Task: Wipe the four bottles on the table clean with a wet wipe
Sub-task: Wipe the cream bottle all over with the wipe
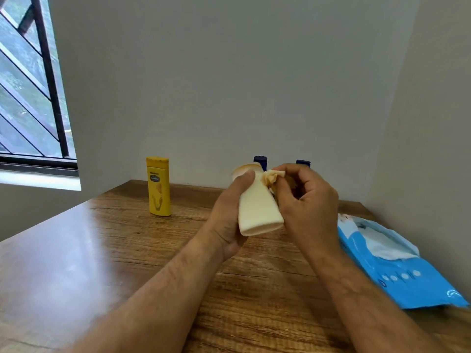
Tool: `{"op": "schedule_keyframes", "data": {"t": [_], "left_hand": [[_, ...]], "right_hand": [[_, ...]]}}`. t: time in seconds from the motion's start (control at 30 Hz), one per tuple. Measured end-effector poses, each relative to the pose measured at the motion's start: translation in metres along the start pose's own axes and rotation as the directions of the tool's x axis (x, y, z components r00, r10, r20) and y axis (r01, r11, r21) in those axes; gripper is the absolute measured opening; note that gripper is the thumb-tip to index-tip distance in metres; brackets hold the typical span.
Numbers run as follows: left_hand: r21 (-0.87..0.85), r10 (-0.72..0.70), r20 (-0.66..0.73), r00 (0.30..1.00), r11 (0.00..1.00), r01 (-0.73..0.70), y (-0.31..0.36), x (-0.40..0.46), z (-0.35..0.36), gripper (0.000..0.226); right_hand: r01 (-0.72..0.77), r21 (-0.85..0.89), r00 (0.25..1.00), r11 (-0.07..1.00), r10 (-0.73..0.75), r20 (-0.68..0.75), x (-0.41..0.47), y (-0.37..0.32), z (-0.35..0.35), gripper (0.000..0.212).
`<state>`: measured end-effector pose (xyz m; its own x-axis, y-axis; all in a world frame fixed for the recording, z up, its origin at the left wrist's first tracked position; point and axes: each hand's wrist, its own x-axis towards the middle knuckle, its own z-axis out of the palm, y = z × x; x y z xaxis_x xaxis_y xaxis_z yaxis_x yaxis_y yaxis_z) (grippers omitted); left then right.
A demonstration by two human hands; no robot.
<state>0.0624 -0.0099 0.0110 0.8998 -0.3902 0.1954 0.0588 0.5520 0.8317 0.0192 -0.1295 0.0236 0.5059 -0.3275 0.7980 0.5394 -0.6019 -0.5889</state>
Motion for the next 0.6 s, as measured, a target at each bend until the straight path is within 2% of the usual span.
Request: {"op": "schedule_keyframes", "data": {"t": [0.1, 0.17, 0.27, 0.37, 0.43, 0.6], "left_hand": [[-0.209, 0.066, -0.139, 0.988, 0.973, -0.094, 0.007, 0.006, -0.005, 0.034], [-0.322, 0.046, -0.252, 0.967, 0.938, -0.128, 0.013, 0.01, -0.013, 0.041], [-0.329, -0.039, -0.307, 0.951, 0.942, -0.068, 0.01, 0.012, -0.016, 0.054], [-0.341, -0.091, -0.282, 0.955, 0.94, -0.011, 0.002, 0.014, -0.016, 0.061], [-0.351, -0.09, -0.283, 0.955, 0.936, -0.016, 0.0, 0.016, -0.017, 0.059], [-0.316, -0.085, -0.274, 0.958, 0.949, -0.006, -0.002, 0.015, -0.013, 0.042]], "right_hand": [[0.065, 0.041, 0.996, 0.997, -0.062, -0.056, -0.001, -0.005, -0.002, 0.008], [0.157, 0.025, 0.986, 0.987, -0.158, 0.047, -0.005, -0.007, 0.0, 0.012], [0.367, -0.095, 0.906, 0.926, -0.332, 0.262, -0.014, -0.008, 0.006, 0.017], [0.489, -0.153, 0.85, 0.858, -0.43, 0.305, -0.016, -0.006, 0.008, 0.017], [0.495, -0.174, 0.85, 0.851, -0.433, 0.3, -0.015, -0.005, 0.007, 0.018], [0.271, -0.159, 0.959, 0.949, -0.251, 0.131, -0.012, -0.002, 0.009, 0.014]]}}
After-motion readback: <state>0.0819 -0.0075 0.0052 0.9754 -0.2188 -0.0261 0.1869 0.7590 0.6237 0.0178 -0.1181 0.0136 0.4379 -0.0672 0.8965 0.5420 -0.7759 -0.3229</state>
